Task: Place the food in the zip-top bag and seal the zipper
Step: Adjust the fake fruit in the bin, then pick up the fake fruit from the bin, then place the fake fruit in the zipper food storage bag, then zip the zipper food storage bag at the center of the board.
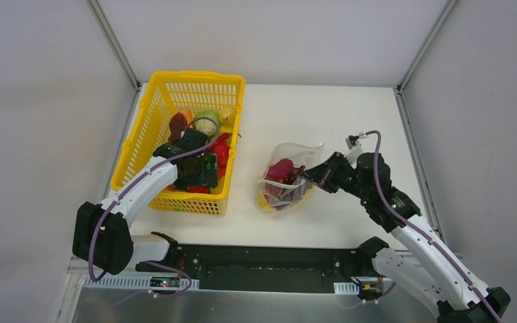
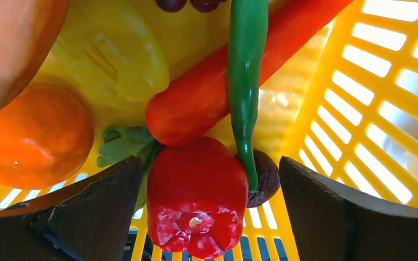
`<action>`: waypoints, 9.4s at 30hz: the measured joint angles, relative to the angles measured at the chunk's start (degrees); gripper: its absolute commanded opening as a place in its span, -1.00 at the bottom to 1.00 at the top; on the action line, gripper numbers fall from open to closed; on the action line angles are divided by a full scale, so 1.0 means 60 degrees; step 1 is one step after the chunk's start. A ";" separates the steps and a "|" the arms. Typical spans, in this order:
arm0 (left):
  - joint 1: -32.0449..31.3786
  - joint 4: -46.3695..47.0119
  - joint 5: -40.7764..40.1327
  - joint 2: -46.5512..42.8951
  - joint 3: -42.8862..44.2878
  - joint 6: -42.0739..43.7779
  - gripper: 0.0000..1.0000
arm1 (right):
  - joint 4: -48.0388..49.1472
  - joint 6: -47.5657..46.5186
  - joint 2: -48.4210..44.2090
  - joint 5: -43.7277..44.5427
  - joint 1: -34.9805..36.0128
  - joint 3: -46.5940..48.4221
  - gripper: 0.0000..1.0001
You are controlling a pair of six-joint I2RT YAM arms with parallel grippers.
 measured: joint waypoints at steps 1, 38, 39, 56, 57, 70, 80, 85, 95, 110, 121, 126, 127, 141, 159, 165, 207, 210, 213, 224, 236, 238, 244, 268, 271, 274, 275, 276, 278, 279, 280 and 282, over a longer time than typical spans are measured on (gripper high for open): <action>0.0000 -0.0022 -0.0011 0.0029 -0.0011 -0.0004 0.98 | 0.0000 0.0004 -0.0007 -0.0004 0.0000 0.0000 -1.00; 0.0004 -0.1486 -0.0437 -0.0798 0.0714 0.0554 -0.20 | 0.0113 0.0138 0.0288 -0.0113 0.0000 0.0000 -1.00; 0.0004 -0.1483 -0.0463 -0.0798 0.0714 0.0532 -0.13 | 0.0113 0.0138 0.0288 -0.0113 0.0000 0.0000 -1.00; 0.0058 -0.0430 0.0692 -0.1730 0.0685 0.0211 0.01 | 0.0040 0.0138 0.0135 -0.0073 0.0000 0.0000 -1.00; 0.0058 -0.0463 0.0685 -0.1872 0.0729 0.0211 0.04 | 0.0040 0.0138 0.0131 -0.0073 0.0000 0.0000 -1.00; 0.0066 0.0331 0.0488 -0.0397 0.0328 0.0004 0.27 | 0.0087 0.0208 0.0208 -0.0098 0.0000 0.0000 -1.00; 0.0182 0.0302 0.0856 0.0299 -0.0135 0.0000 0.30 | 0.0084 0.0208 0.0222 -0.0102 0.0000 0.0000 -1.00; 0.0186 0.0306 0.1024 0.0302 -0.0135 0.0117 -0.30 | 0.0084 0.0211 0.0222 -0.0102 0.0000 0.0000 -1.00; 0.0182 -0.0721 0.0914 -0.1621 0.0382 0.0146 -1.00 | 0.0080 0.0208 0.0222 -0.0109 0.0000 0.0000 -1.00; -0.0973 0.0674 0.1388 -0.4411 0.2138 -0.0769 -1.00 | -0.0554 0.0175 0.0073 -0.0058 0.0000 0.0470 -1.00; -0.3512 0.3894 0.2204 -0.2160 0.3118 -0.1453 -1.00 | -0.0758 0.0168 -0.0080 -0.0106 0.0000 0.0525 -1.00; -0.4473 0.4528 0.2331 -0.0630 0.3774 -0.1464 -1.00 | -0.0761 0.0168 -0.0204 -0.0106 0.0000 0.0521 -1.00; -0.4568 0.4641 0.2350 -0.0444 0.3810 -0.1468 -1.00 | -0.0758 0.0168 -0.0208 -0.0109 0.0000 0.0521 -1.00; -0.5144 0.4645 0.2463 0.1206 0.4295 -0.0703 -0.91 | -0.0758 0.0171 -0.0419 -0.0076 0.0000 0.0444 -1.00; -0.5217 0.4266 0.3271 0.1923 0.4251 0.0036 0.56 | -0.0495 0.0211 -0.0659 -0.0080 0.0000 0.0087 -1.00; -0.5260 0.3949 0.3435 0.1909 0.4342 0.0463 0.72 | -0.0430 0.0200 -0.0561 -0.0069 0.0000 0.0087 -1.00; -0.5278 0.2954 0.2845 -0.0576 0.2466 0.3901 -0.57 | -0.0382 0.0095 -0.0441 -0.0022 0.0000 0.0087 -0.99; -0.5278 0.3184 0.3115 -0.0576 0.2218 0.4255 -0.87 | -0.0390 -0.0018 -0.0423 0.0062 0.0000 0.0087 -0.97; -0.5278 0.3162 0.3213 -0.0579 0.2160 0.4605 -1.00 | -0.0415 -0.0237 -0.0379 0.0157 0.0000 0.0091 -0.89; -0.5278 0.3096 0.2728 -0.1122 0.2084 0.5741 -1.00 | -0.1581 -0.3013 -0.0029 0.1359 0.0000 0.1756 0.04; -0.5278 0.2510 0.2433 -0.1005 0.2499 0.6295 -1.00 | -0.1603 -0.5366 0.0091 0.3956 -0.1027 0.2091 0.09; -0.5278 0.2473 0.2433 -0.0980 0.2565 0.6360 -1.00 | -0.1428 -0.5482 0.0324 0.3712 -0.1738 0.2091 0.08; -0.5257 0.2364 0.2437 -0.0903 0.2637 0.6575 -1.00 | -0.0109 -0.5319 0.1093 0.1723 -0.4466 0.1814 0.15; -0.4495 0.2240 0.3384 -0.0499 0.2962 0.6641 -1.00 | 0.4452 -0.9581 0.2896 -0.8590 -0.8149 -0.0732 0.59; -0.4426 0.2208 0.3457 -0.0499 0.2962 0.6648 -1.00 | 0.3144 -1.1125 0.2918 -0.9395 -0.8193 -0.0685 0.54; -0.4371 0.2197 0.3486 -0.0499 0.2962 0.6645 -1.00 | 0.1523 -1.2834 0.2991 -1.0072 -0.8200 -0.0576 0.49; -0.4371 0.2197 0.3486 -0.0495 0.2962 0.6645 -1.00 | 0.1045 -1.3358 0.3016 -1.0306 -0.8200 -0.0521 0.46; -0.4371 0.2197 0.3493 -0.0495 0.2962 0.6645 -1.00 | 0.0699 -1.3763 0.3024 -1.0491 -0.8200 -0.0474 0.43; -0.4371 0.2200 0.3497 -0.0495 0.2962 0.6641 -1.00 | -0.0146 -1.4732 0.3024 -1.0925 -0.8196 -0.0310 0.39; -0.4371 0.2200 0.3504 -0.0495 0.2962 0.6641 -1.00 | -0.0546 -1.5176 0.3027 -1.1114 -0.8193 -0.0197 0.36; -0.4371 0.2200 0.3512 -0.0495 0.2962 0.6637 -1.00 | -0.0849 -1.5551 0.3034 -1.1278 -0.8174 -0.0091 0.35; -0.4371 0.2200 0.3530 -0.0495 0.2962 0.6637 -1.00 | -0.1308 -1.6149 0.3078 -1.1519 -0.8105 0.0102 0.33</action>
